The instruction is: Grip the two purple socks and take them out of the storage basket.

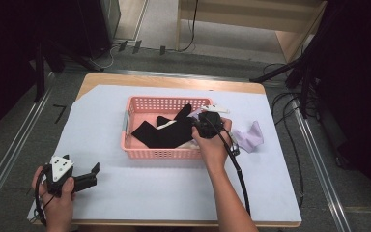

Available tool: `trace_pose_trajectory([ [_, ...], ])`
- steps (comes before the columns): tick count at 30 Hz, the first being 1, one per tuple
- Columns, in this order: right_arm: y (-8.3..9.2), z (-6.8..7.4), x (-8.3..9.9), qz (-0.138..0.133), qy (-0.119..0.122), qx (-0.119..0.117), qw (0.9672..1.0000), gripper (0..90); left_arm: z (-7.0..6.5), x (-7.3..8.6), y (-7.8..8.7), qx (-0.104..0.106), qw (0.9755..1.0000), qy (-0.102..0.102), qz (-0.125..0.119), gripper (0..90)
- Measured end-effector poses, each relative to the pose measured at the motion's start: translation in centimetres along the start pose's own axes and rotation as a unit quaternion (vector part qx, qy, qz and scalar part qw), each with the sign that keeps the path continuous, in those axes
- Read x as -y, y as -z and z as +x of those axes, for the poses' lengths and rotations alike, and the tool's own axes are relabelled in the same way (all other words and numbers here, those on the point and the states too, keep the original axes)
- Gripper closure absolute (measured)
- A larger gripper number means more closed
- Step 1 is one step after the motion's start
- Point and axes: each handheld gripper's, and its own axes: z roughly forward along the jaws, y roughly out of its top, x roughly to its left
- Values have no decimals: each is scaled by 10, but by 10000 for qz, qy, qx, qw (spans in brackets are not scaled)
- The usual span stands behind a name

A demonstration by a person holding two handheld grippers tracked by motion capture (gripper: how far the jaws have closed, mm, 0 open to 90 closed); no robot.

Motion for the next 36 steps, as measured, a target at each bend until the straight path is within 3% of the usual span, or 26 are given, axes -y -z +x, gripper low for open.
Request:
trace_pose_trajectory([
  [4, -4, 3, -4, 229, -108, -40, 9997, 713, 0, 0, 0, -5, 10000, -16, 2, 2],
  [5, -9, 5, -8, 499, -177, -93, 9986, 686, -1, 0, 0, -18, 10000, -17, 0, 2],
  [8, -13, 5, -9, 663, -162, -103, 9976, 669, -1, 0, 0, -16, 10000, -16, -10, 2],
  [9, -18, 8, -9, 1004, -236, -172, 9945, 629, -1, 0, 0, -7, 10000, -16, -2, 2],
  [10, -18, 8, -9, 1004, -236, -172, 9945, 629, -1, 0, 0, -7, 10000, -16, -2, 2],
  [11, -25, 10, -7, 1367, -205, -358, 9898, 599, -1, 0, 0, -6, 10000, -15, -1, 3],
  [12, -25, 10, -7, 1367, -205, -358, 9898, 599, -1, 0, 0, -6, 10000, -12, 0, 3],
  [13, -27, 15, -6, 1550, -12, -287, 9875, 576, 0, 0, 0, -2, 10000, -20, -1, 3],
  [15, -29, 18, -6, 1699, -14, -344, 9849, 576, -1, 0, 0, -3, 10000, -14, -2, 3],
  [17, -31, 19, -6, 1797, 46, -371, 9830, 599, -1, 0, 0, -3, 10000, -17, 2, 3],
  [18, -35, 24, -5, 2040, 155, -385, 9781, 714, -1, 0, 0, -4, 10000, -21, 2, 3],
  [19, -36, 25, -4, 2118, 202, -415, 9762, 774, -1, 0, 0, -9, 10000, -12, 1, 3],
  [21, -35, 28, -4, 2086, 289, -368, 9769, 900, -1, 0, 0, -1, 10000, -15, 3, 3],
  [22, -35, 28, -4, 2086, 289, -368, 9769, 900, -1, 0, 0, -1, 10000, -15, 3, 3],
  [23, -32, 29, -3, 1938, 301, -418, 9797, 900, -1, 0, 0, 6, 10000, -15, 5, 3],
  [26, -29, 31, -4, 1793, 322, -515, 9819, 900, -1, 0, -1, 13, 10000, -10, 15, 3],
  [27, -24, 35, -7, 1569, 336, -638, 9850, 900, -1, 0, -1, 15, 10000, -1, 25, 3],
  [28, -22, 37, -9, 1476, 344, -699, 9860, 900, -1, 0, -1, -2, 10000, -3, 46, 3],
  [29, -22, 37, -9, 1476, 344, -699, 9860, 900, -1, 0, -1, -2, 10000, -3, 46, 3],
  [30, -19, 43, -14, 1317, 294, -888, 9869, 900, -1, 0, -1, -8, 10000, -15, 44, 3],
  [33, -18, 47, -19, 1216, 306, -888, 9881, 900, -1, 0, 0, 5, 10000, -23, 51, 3],
  [34, -19, 48, -21, 978, 254, -731, 9922, 688, -1, 0, -1, 15, 10000, -21, 19, 3],
  [35, -19, 48, -21, 978, 254, -731, 9922, 688, -1, 0, -1, 15, 10000, -21, 19, 3],
  [36, -25, 48, -20, 983, 145, -769, 9921, 548, -1, 0, -1, 17, 10000, -21, 21, 3],
])
